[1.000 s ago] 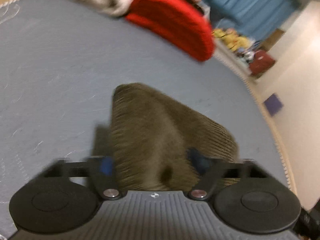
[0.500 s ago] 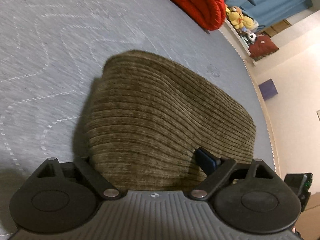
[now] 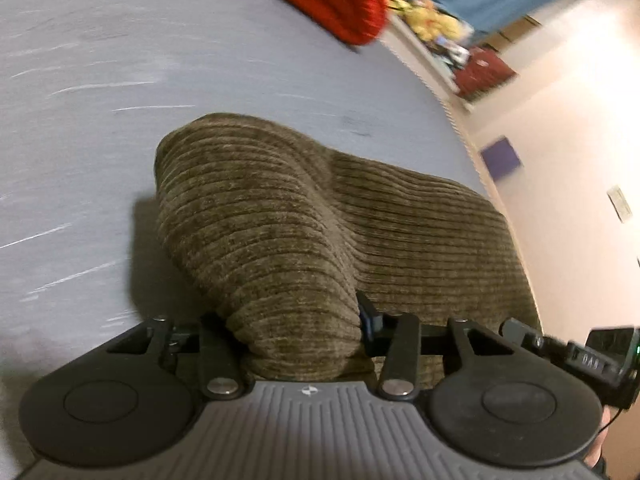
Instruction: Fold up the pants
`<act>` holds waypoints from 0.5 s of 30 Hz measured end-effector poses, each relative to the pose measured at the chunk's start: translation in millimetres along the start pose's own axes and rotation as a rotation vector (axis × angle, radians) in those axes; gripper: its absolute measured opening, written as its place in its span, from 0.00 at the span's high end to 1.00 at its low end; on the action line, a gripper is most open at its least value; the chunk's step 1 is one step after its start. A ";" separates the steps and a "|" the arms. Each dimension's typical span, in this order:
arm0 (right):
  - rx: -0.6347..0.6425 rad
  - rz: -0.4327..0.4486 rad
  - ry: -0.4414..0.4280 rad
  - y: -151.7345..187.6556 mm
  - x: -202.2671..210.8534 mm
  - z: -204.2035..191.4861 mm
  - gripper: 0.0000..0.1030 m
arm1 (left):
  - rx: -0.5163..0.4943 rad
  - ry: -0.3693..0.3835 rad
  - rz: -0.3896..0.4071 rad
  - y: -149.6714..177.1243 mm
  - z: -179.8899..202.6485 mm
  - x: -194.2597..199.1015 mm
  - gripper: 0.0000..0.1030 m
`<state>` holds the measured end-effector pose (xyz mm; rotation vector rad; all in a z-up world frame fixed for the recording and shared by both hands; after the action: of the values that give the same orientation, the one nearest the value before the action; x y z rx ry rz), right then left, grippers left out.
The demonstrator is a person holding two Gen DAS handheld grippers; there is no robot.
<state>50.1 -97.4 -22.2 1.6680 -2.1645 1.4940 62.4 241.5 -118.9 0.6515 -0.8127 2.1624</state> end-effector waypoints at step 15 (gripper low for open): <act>0.068 0.189 0.356 -71.1 128.8 166.2 0.50 | -0.201 -0.100 0.155 -11.7 153.4 -111.1 0.31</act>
<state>131.4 -302.4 3.1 1.1256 -2.1388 1.7687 169.3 88.5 -84.3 0.6136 -1.1514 2.1615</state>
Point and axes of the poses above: each gripper's, at about its wrist camera, not at the fingertips, and x roughly against the way its jaws point, z to its right, y to its underside, the point moved 2 cm from there along -x, roughly the way its jaws point, and after that the axes turned 8 degrees about x, right-handed, at the moved point
